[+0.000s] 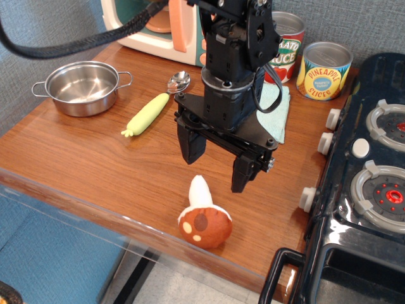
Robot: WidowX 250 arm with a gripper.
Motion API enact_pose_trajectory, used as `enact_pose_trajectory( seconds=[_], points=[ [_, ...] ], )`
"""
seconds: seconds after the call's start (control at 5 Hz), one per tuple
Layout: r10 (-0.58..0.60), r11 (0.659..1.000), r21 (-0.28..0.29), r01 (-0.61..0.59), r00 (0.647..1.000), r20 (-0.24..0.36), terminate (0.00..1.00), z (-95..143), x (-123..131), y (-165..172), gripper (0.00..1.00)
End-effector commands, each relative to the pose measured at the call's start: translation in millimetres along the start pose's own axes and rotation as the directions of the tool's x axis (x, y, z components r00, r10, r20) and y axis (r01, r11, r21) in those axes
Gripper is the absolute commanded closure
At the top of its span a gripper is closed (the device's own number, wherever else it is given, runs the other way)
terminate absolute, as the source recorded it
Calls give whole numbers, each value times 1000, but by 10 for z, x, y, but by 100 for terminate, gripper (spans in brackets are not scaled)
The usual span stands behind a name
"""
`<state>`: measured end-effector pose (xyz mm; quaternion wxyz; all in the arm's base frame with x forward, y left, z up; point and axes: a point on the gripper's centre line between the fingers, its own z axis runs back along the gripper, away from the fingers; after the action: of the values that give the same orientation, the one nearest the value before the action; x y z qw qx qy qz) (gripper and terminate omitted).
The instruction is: Place the silver pot on the blue rag.
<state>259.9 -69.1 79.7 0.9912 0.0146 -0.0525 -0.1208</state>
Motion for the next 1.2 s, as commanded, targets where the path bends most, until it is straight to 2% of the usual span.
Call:
enact_pose_trajectory(
  seconds=[0.0, 0.4, 0.6, 0.8, 1.0],
  points=[
    [0, 1000, 0, 0, 1000, 0, 0, 0, 0, 0, 0],
    [111, 993, 37, -111, 994, 5, 0, 70, 180, 361, 0],
    [197, 979, 57, -198, 980, 27, 0, 148, 276, 738, 0],
    [233, 968, 82, -236, 971, 52, 0, 230, 415, 1201, 0],
    [222, 972, 57, -227, 972, 73, 0, 234, 532, 1573, 0]
  ],
)
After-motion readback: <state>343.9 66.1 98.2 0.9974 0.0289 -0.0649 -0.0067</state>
